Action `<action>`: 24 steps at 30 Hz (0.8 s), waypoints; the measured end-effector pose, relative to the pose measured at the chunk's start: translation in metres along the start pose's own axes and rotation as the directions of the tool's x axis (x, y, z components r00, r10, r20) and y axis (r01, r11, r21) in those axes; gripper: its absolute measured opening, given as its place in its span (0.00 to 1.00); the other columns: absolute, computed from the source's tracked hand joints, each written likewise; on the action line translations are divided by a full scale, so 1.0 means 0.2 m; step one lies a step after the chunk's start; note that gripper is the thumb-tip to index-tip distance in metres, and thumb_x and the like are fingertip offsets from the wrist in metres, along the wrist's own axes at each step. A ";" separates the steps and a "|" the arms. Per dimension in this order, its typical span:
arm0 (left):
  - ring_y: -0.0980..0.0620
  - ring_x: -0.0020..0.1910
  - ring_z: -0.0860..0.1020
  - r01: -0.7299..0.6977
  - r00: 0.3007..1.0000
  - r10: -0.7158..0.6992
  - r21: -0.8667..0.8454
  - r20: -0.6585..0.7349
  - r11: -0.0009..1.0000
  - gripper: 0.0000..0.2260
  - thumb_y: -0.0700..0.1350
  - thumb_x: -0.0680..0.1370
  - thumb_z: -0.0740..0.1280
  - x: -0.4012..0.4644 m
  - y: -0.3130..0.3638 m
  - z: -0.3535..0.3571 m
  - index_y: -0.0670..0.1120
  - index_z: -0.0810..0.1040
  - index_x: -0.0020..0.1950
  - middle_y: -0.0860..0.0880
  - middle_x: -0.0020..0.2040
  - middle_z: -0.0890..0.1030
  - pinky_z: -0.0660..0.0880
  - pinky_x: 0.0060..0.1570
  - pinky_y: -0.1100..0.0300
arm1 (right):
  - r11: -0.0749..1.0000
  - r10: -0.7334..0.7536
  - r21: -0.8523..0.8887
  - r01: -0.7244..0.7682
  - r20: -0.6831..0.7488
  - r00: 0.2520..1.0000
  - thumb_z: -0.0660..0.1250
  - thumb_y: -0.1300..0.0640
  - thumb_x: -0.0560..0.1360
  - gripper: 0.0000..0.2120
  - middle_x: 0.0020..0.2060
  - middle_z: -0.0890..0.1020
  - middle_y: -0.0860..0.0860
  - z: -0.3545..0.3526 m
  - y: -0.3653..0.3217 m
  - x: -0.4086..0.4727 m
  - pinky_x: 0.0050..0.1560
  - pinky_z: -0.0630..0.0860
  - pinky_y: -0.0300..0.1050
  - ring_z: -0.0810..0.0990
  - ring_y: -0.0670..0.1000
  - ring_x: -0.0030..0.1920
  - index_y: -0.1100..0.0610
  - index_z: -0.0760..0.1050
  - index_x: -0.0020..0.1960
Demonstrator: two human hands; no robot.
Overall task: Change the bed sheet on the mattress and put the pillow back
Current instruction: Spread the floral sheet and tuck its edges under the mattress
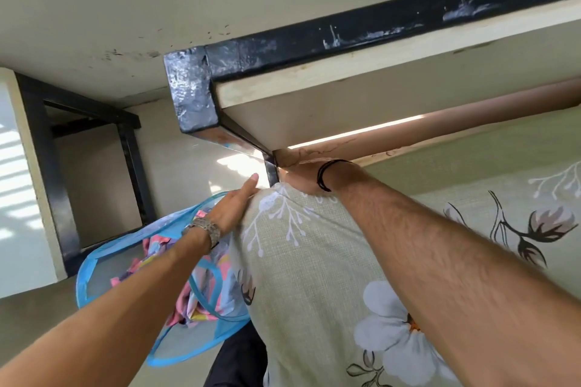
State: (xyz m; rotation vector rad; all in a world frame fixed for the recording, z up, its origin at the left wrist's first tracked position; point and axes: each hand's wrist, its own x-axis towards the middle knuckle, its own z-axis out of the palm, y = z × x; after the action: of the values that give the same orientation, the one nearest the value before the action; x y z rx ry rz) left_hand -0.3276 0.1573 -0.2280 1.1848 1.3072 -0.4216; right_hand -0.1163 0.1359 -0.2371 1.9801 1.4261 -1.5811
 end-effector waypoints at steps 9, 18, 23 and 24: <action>0.47 0.59 0.83 0.187 0.980 -0.110 -0.568 0.167 0.801 0.25 0.65 0.80 0.59 -0.06 -0.22 0.06 0.51 0.79 0.66 0.47 0.61 0.84 0.74 0.65 0.47 | 0.998 -0.055 0.017 0.053 0.088 0.995 0.63 0.46 0.68 0.13 0.43 0.77 0.42 -0.06 -0.05 0.06 0.50 0.76 0.52 0.78 0.53 0.47 0.45 0.68 0.52; 0.55 0.71 0.74 0.141 0.950 -0.021 -0.365 0.312 0.920 0.38 0.70 0.72 0.71 -0.17 -0.28 0.11 0.56 0.66 0.77 0.54 0.72 0.76 0.68 0.74 0.45 | 0.990 0.129 0.046 -0.132 0.049 0.990 0.43 0.26 0.71 0.36 0.65 0.79 0.53 -0.15 -0.01 -0.02 0.67 0.68 0.60 0.76 0.59 0.65 0.45 0.74 0.65; 0.72 0.57 0.77 -0.041 0.963 0.070 -0.116 0.260 0.992 0.31 0.58 0.74 0.73 -0.22 -0.19 0.17 0.60 0.63 0.73 0.66 0.64 0.76 0.74 0.60 0.69 | 0.973 0.163 -0.151 -0.173 -0.079 0.984 0.31 0.27 0.65 0.50 0.72 0.75 0.56 -0.15 0.03 -0.17 0.74 0.60 0.62 0.70 0.60 0.73 0.47 0.73 0.72; 0.72 0.57 0.78 -0.043 0.964 0.069 -0.103 0.258 0.994 0.30 0.58 0.74 0.73 -0.23 -0.17 0.17 0.59 0.64 0.73 0.66 0.63 0.76 0.74 0.61 0.68 | 0.974 0.146 -0.145 -0.171 -0.169 0.975 0.37 0.31 0.74 0.42 0.69 0.78 0.55 -0.13 0.06 -0.21 0.73 0.61 0.60 0.73 0.59 0.70 0.49 0.77 0.69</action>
State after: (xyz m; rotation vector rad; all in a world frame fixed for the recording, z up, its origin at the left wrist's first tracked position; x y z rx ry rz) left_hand -0.3517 0.0987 -0.2086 1.0437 1.0516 -0.4521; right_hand -0.0894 0.1249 -0.1954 2.1036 1.3623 -1.2284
